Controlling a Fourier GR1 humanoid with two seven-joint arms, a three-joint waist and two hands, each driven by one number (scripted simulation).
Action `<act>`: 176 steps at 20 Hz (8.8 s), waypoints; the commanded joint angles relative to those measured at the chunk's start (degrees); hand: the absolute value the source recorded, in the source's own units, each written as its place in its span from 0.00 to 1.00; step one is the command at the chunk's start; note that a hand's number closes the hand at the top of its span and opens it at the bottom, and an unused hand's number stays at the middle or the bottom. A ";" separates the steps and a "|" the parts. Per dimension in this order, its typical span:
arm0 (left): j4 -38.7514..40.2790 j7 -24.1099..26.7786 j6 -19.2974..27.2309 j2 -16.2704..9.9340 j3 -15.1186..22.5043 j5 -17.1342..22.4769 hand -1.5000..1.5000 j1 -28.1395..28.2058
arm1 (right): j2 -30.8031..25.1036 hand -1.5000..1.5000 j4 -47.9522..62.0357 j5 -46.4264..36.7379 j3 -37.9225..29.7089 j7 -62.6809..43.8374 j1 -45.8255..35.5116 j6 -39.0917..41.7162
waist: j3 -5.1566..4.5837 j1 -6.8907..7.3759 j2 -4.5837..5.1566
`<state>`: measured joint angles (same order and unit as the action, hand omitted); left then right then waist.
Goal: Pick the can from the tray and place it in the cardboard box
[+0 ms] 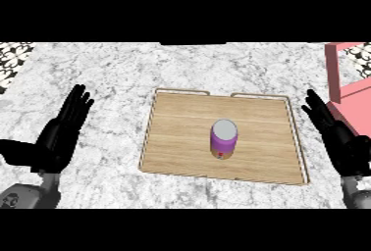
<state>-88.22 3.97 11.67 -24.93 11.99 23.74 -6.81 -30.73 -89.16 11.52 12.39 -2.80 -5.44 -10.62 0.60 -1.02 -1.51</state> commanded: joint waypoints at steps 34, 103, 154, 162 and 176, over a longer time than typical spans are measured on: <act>15.30 -6.45 8.94 -6.75 -2.91 -21.65 0.50 -1.37 | -7.85 0.00 5.00 -12.67 15.36 -16.86 -26.72 38.05 | -0.70 2.67 1.80; 11.48 -8.31 -0.41 1.10 -22.99 -32.23 0.50 7.71 | -14.48 1.00 15.53 -52.75 -17.80 -3.30 -11.97 25.14 | 0.07 -9.81 0.62; 12.01 -9.36 -6.61 2.18 -19.75 -34.97 0.50 -3.72 | -20.52 0.00 80.41 -43.54 -36.16 24.20 -43.98 15.84 | -0.25 4.65 3.02; 12.90 -5.03 -6.20 2.40 -19.86 -35.69 0.50 -1.17 | -19.55 0.00 78.96 -39.62 -40.37 28.55 -46.89 12.79 | -0.30 4.72 2.89; 12.10 -7.06 -4.38 5.14 -18.55 -36.96 0.50 -1.44 | -32.39 0.00 82.12 -26.26 -54.39 34.55 -40.76 24.08 | -0.08 3.09 2.97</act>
<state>-75.99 -3.09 6.67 -20.68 -7.20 -12.63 -8.09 -59.73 -7.94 -17.22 -39.37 30.94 -48.35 10.02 0.43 2.41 1.33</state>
